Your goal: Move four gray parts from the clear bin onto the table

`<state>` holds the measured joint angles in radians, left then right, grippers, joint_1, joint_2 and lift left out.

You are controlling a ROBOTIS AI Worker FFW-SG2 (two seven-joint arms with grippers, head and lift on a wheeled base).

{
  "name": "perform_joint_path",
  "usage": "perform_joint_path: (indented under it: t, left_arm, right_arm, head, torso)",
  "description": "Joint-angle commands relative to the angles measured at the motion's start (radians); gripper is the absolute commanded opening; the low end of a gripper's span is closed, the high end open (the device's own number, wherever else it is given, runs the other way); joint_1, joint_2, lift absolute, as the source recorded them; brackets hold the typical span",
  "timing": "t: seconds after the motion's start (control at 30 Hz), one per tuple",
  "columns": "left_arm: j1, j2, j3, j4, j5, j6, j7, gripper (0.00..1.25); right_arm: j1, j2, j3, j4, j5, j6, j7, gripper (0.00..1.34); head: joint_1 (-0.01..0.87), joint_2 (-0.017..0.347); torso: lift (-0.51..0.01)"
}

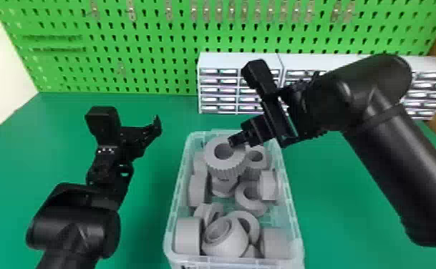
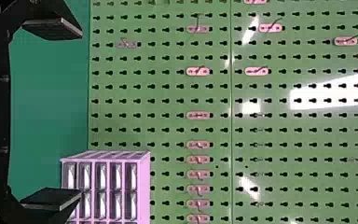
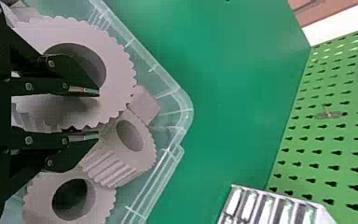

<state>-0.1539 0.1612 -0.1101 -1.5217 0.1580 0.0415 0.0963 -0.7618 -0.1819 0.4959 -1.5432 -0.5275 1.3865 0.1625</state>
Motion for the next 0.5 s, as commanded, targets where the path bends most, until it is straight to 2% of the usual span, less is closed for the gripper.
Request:
perform_joint_path:
  t: [0.0,0.47]
  left_arm:
    - [0.000,0.000,0.001,0.000,0.000,0.000,0.000,1.16]
    - [0.013,0.000,-0.002,0.002,0.002,0.000,0.002,1.16]
  right_arm:
    - [0.006,0.001,-0.040,-0.029,0.018,0.028,0.000,0.37]
    - [0.042,0.001,-0.215,-0.103,0.146,0.111,0.000,0.37]
  head:
    - [0.693,0.072]
    - [0.693,0.072]
  torso:
    - [-0.052]
    - [-0.052]
